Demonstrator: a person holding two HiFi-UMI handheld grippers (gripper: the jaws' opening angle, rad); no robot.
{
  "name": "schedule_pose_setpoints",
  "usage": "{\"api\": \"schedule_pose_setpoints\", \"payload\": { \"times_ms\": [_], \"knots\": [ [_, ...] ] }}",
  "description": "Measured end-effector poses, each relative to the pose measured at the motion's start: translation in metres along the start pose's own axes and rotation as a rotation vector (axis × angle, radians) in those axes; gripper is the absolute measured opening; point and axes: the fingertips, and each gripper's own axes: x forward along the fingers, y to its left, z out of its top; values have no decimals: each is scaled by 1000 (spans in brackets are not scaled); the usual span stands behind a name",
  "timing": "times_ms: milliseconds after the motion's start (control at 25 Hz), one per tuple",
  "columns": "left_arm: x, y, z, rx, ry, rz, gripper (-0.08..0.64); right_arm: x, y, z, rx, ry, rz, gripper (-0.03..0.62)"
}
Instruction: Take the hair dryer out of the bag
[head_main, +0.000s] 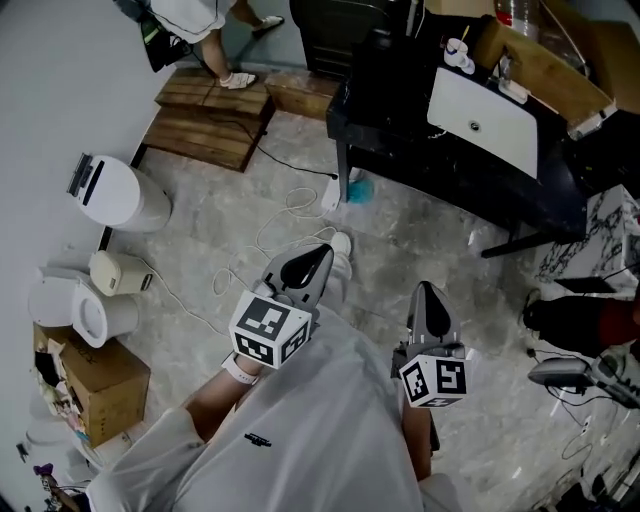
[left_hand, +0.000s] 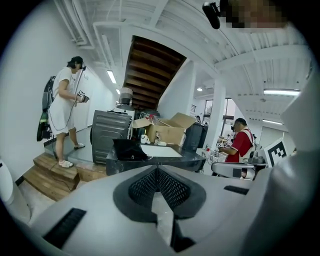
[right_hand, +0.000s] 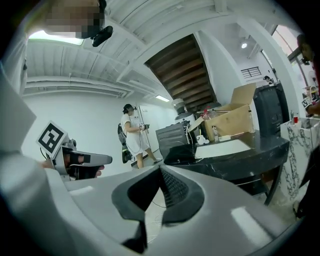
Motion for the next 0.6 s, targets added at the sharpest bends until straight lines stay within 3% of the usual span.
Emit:
{"api": "schedule_pose_setpoints", "payload": {
  "times_ms": [280,600],
  "knots": [
    [89,77,50,-57,2,4,11,135,-11,46,-17,22,34,12],
    [188,136,107,-58,12,-85,11,254,-26,100,-80,12,24,12]
  ]
}}
